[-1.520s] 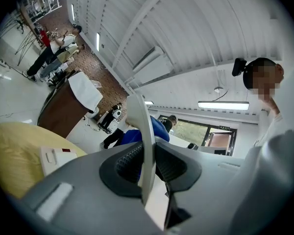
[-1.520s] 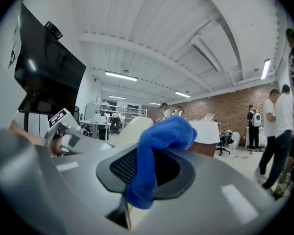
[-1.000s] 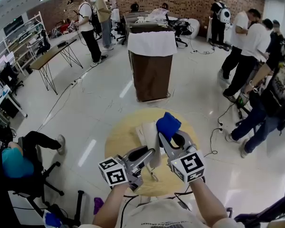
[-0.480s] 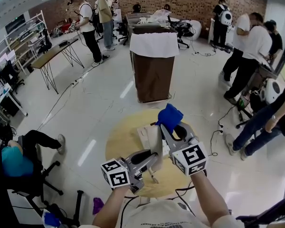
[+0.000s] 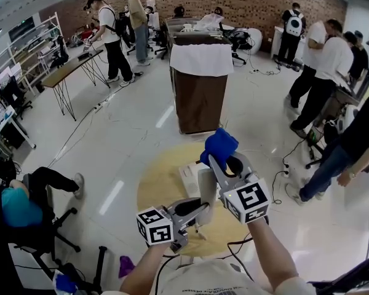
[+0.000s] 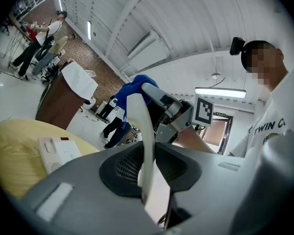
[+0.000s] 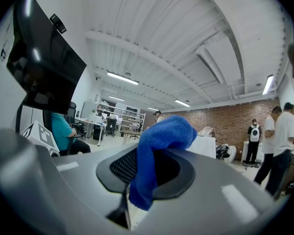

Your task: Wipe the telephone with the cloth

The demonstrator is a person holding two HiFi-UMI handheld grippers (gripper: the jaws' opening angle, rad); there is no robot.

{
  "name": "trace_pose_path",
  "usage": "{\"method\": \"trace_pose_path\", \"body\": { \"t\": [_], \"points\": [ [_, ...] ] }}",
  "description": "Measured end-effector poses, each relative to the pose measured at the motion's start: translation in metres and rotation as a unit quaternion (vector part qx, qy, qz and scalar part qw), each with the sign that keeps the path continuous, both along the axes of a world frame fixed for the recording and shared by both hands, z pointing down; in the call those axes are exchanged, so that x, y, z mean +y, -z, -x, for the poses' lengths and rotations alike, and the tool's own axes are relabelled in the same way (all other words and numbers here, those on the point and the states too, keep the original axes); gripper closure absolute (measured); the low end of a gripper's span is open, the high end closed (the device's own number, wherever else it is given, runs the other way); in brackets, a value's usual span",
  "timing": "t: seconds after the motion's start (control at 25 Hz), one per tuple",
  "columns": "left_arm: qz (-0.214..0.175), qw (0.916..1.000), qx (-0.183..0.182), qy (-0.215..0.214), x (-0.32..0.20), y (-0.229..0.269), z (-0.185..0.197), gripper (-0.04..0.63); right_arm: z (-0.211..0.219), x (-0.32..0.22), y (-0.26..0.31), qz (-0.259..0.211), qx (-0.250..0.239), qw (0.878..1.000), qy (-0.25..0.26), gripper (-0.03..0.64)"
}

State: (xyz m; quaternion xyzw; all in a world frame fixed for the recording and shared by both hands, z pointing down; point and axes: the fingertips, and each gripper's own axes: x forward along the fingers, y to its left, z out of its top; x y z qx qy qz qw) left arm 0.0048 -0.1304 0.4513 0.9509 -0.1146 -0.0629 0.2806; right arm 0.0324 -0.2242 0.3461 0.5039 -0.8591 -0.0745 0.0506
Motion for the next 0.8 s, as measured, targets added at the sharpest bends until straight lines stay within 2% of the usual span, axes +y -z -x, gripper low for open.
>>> {"method": "trace_pose_path", "body": {
  "t": [0.52,0.8],
  "points": [
    [-0.006,0.999,-0.041,-0.019,0.004,-0.014,-0.014,0.52,0.014,0.008,0.008,-0.002,-0.005,1.0,0.017,0.546],
    [0.001,0.9989,-0.047,-0.003,-0.001,-0.018,-0.011,0.52,0.029,0.014,0.009,-0.003,-0.004,0.999,0.038,0.546]
  ]
}}
